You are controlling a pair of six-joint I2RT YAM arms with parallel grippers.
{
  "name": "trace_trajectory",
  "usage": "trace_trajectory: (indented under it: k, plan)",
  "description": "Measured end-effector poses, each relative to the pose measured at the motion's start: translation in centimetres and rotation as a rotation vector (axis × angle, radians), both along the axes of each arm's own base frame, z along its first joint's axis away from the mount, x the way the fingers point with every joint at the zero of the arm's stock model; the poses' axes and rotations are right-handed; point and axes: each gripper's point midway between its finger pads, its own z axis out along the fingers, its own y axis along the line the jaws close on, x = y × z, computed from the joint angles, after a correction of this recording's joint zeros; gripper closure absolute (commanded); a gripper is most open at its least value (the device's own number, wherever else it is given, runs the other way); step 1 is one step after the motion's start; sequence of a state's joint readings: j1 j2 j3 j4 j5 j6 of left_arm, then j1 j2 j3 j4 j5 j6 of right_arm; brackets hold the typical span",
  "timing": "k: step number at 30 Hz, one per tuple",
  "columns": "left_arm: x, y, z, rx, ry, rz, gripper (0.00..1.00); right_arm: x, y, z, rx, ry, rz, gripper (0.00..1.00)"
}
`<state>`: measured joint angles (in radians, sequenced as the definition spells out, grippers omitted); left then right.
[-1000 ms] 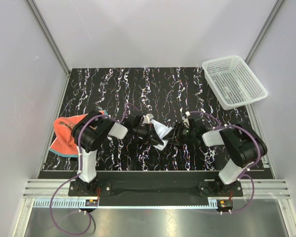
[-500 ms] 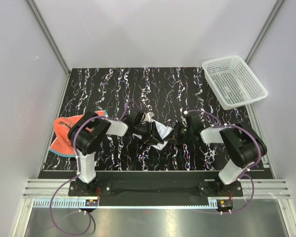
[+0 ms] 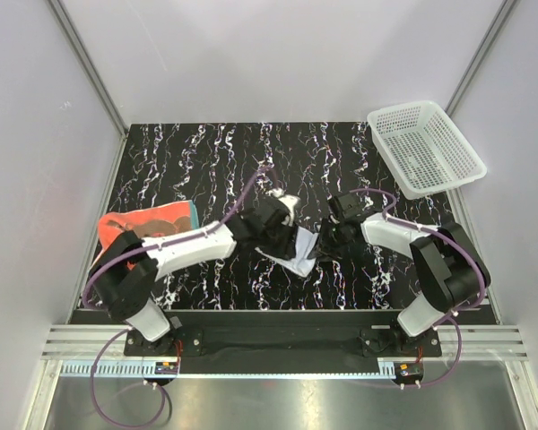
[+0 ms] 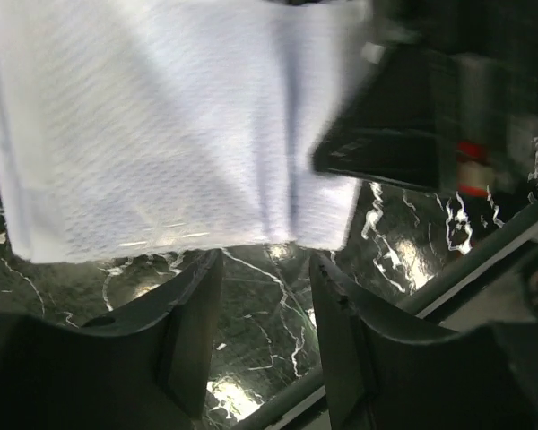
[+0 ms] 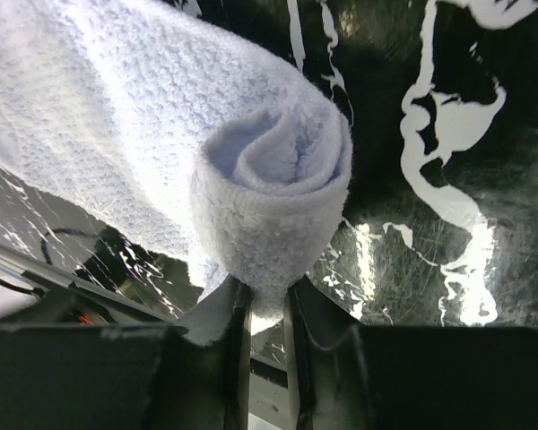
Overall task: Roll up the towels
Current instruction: Roll the towel
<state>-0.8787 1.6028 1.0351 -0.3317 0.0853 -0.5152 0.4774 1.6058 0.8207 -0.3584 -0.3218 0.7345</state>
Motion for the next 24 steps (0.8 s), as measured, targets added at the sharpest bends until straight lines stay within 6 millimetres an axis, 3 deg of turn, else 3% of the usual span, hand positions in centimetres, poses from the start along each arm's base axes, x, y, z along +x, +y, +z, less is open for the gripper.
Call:
trace_trajectory:
  k: [4, 8, 13, 24]
  plan:
    - [-2.2, -2.3, 1.5, 0.092, -0.201, -0.094, 0.51, -0.4, 0.1, -0.1, -0.031, 0.034, 0.015, 0.93]
    - [-3.5, -3.4, 1.6, 0.148, -0.300, -0.134, 0.51, -0.5, 0.2, -0.2, -0.047, 0.053, 0.018, 0.93]
    - [-2.9, -3.8, -0.1, 0.239, -0.361, -0.120, 0.50, -0.6, 0.1, -0.2, -0.054, 0.068, 0.019, 0.93]
    - [-3.7, -5.6, -3.1, 0.302, -0.401, -0.157, 0.49, -0.9, 0.0, -0.2, -0.061, 0.082, 0.020, 0.94]
